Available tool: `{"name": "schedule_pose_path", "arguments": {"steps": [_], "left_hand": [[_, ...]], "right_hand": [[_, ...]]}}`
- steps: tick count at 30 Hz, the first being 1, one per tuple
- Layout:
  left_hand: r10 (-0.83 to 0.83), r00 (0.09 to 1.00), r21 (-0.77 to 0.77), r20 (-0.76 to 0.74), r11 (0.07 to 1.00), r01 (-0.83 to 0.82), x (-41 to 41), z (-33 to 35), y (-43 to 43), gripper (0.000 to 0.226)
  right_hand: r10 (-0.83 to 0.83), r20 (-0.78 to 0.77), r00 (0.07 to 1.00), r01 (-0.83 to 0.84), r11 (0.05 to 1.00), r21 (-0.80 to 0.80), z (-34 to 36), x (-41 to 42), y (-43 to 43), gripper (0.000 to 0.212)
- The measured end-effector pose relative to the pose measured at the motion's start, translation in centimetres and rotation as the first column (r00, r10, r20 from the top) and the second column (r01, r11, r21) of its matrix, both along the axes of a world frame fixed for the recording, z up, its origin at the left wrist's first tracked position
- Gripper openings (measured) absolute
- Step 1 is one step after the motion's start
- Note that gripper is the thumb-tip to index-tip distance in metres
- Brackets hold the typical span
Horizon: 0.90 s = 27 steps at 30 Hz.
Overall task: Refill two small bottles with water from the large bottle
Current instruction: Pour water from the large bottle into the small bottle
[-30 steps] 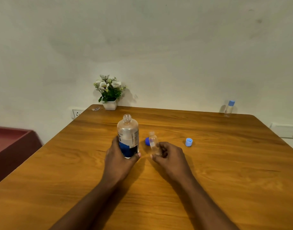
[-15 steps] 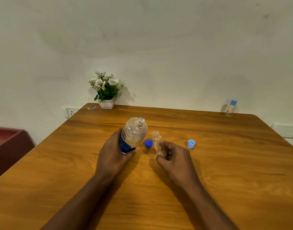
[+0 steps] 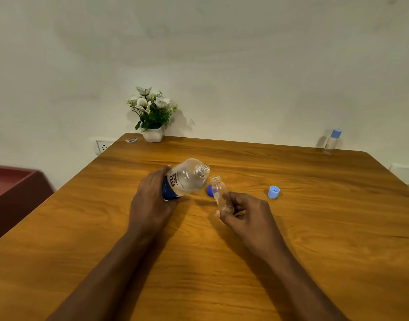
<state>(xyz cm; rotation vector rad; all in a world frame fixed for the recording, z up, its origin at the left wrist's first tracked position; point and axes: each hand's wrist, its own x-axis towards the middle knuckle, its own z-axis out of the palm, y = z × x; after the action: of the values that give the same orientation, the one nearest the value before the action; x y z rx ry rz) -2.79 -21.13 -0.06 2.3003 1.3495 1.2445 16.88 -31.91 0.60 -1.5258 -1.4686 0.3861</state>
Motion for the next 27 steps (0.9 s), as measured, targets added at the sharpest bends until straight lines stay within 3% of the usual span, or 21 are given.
{"name": "schedule_pose_path", "arguments": {"steps": [5,17,27], "left_hand": [[0.014,0.999,0.027,-0.035,1.000,-0.013,-0.12,-0.14,0.09,0.077],[0.040,0.996,0.071,-0.079,0.997,-0.034,-0.46,-0.02,0.32,0.076],[0.078,0.991,0.144,-0.111,0.988,-0.061,-0.94,0.60,0.29,0.077]], "right_hand": [[0.017,-0.002,1.000,-0.017,1.000,-0.003,0.13,-0.11,-0.16,0.022],[0.041,0.010,0.999,-0.041,0.999,-0.012,0.24,-0.12,-0.26,0.035],[0.065,0.007,0.998,-0.064,0.998,-0.025,0.31,-0.24,-0.44,0.030]]}}
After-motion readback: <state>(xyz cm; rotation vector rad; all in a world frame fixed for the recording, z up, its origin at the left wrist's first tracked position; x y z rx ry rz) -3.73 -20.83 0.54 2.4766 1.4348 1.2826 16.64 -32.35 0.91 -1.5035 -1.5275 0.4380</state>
